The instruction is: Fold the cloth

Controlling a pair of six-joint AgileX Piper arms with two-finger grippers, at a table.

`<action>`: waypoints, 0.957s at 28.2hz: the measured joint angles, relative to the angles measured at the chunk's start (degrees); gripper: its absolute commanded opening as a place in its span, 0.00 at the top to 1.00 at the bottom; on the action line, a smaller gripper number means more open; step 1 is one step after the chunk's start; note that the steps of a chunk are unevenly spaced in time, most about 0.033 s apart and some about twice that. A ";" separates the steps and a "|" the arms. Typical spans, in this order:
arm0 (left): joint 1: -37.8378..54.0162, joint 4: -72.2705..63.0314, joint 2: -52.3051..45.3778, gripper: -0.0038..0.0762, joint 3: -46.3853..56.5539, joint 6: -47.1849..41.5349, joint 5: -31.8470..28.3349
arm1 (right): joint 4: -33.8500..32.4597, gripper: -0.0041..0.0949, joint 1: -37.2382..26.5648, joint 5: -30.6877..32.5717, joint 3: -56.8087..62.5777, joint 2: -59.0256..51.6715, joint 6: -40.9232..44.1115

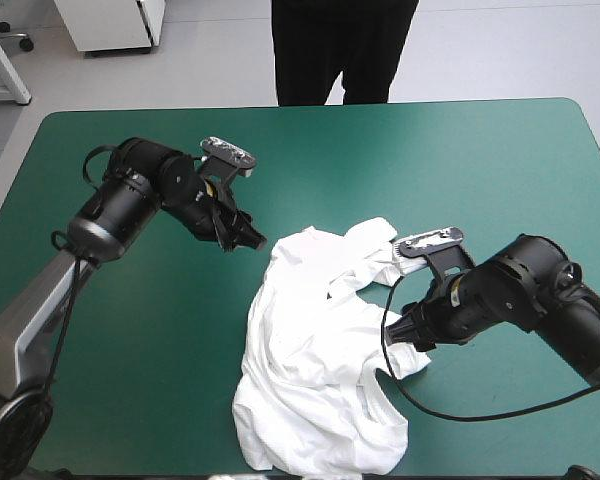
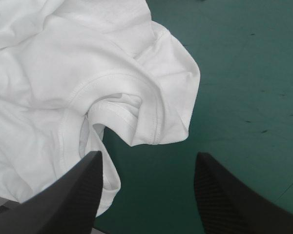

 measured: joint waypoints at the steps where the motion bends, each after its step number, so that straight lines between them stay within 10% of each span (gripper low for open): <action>1: 0.84 -0.30 1.61 0.51 -1.37 0.38 0.00 | -0.10 0.44 0.00 0.00 0.05 -0.76 0.34; 27: -4.28 0.46 26.00 0.51 -5.83 4.01 -6.67 | -0.90 0.48 0.00 0.11 0.38 -2.12 3.17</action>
